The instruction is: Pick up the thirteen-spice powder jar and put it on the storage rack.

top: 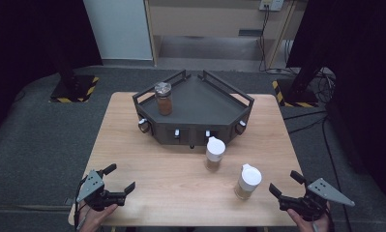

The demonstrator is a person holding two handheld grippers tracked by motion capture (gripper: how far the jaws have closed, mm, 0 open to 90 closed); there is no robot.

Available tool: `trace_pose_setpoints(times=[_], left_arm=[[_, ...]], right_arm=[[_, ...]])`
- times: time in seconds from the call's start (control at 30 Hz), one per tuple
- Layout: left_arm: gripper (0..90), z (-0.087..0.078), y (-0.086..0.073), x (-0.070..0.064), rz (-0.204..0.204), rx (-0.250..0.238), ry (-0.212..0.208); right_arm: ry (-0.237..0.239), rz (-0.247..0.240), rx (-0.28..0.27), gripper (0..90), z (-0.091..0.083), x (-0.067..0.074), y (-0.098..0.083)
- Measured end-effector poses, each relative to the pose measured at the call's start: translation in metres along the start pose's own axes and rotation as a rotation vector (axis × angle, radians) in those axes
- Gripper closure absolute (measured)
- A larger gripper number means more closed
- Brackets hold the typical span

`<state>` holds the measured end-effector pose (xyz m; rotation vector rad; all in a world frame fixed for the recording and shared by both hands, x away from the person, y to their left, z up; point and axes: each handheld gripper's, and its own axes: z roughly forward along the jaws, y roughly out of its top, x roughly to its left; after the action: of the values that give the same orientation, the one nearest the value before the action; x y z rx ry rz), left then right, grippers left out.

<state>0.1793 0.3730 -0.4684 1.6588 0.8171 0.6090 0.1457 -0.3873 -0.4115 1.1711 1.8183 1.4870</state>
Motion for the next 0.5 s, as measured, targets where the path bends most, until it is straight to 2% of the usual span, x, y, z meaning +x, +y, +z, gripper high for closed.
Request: trace_pose_setpoints(times=[0.23, 0.5], left_arm=[[0.8, 0.000, 0.000, 0.001, -0.004, 0.001, -0.001], [0.9, 0.000, 0.000, 0.001, -0.005, 0.003, -0.002]], right_arm=[[0.010, -0.022, -0.004, 3.7, 0.004, 0.008, 0.022], [0.039, -0.054, 0.015, 3.8, 0.019, 0.021, 0.046]])
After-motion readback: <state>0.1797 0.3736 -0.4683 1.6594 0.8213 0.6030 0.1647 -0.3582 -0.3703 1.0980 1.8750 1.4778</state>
